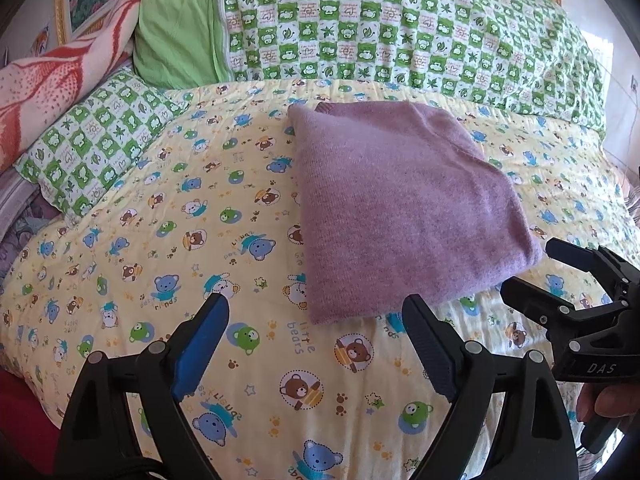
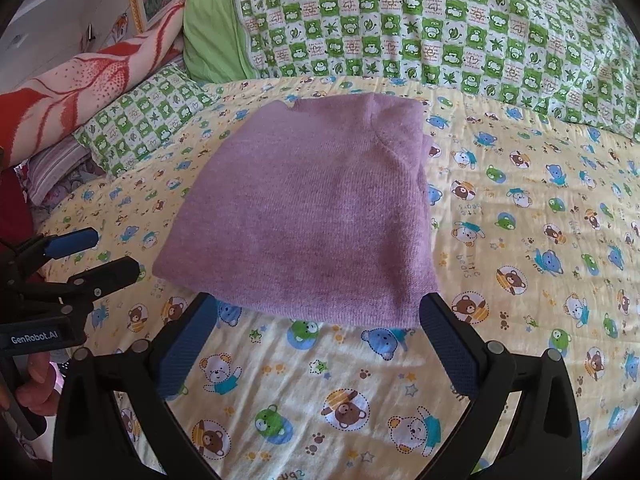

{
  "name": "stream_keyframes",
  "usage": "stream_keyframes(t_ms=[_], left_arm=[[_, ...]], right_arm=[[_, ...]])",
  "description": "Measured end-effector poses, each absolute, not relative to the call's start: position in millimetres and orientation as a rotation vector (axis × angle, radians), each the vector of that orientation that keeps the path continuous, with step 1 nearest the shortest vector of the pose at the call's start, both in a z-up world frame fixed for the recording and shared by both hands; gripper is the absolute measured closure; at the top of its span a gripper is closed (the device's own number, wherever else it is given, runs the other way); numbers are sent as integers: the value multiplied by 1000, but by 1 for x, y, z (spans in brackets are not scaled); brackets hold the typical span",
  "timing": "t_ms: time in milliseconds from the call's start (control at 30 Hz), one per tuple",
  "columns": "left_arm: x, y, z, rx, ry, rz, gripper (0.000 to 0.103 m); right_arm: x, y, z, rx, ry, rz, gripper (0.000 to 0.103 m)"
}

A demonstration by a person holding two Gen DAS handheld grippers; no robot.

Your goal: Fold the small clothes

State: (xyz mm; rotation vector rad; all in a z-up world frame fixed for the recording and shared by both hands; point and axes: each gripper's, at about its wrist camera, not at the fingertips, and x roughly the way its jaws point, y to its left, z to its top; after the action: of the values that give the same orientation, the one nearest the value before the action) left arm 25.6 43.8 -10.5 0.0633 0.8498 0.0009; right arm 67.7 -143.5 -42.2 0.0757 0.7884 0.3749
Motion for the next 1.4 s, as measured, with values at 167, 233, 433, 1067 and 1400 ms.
stream_keyframes(t_ms=[167, 233, 433, 1067, 1400], left_arm=[[25, 41, -9, 70, 840, 3, 12], [25, 41, -8, 70, 838, 4, 11], [26, 40, -8, 79, 836, -6, 10], [31, 42, -10, 92, 846, -29, 8], [33, 43, -10, 94, 845, -32, 7]], right_arm=[[68, -144, -41, 67, 781, 375, 2], [68, -145, -41, 72, 780, 372, 2], [67, -148, -40, 75, 779, 364, 2], [69, -150, -39, 82, 781, 363, 2], [70, -148, -37, 86, 777, 364, 2]])
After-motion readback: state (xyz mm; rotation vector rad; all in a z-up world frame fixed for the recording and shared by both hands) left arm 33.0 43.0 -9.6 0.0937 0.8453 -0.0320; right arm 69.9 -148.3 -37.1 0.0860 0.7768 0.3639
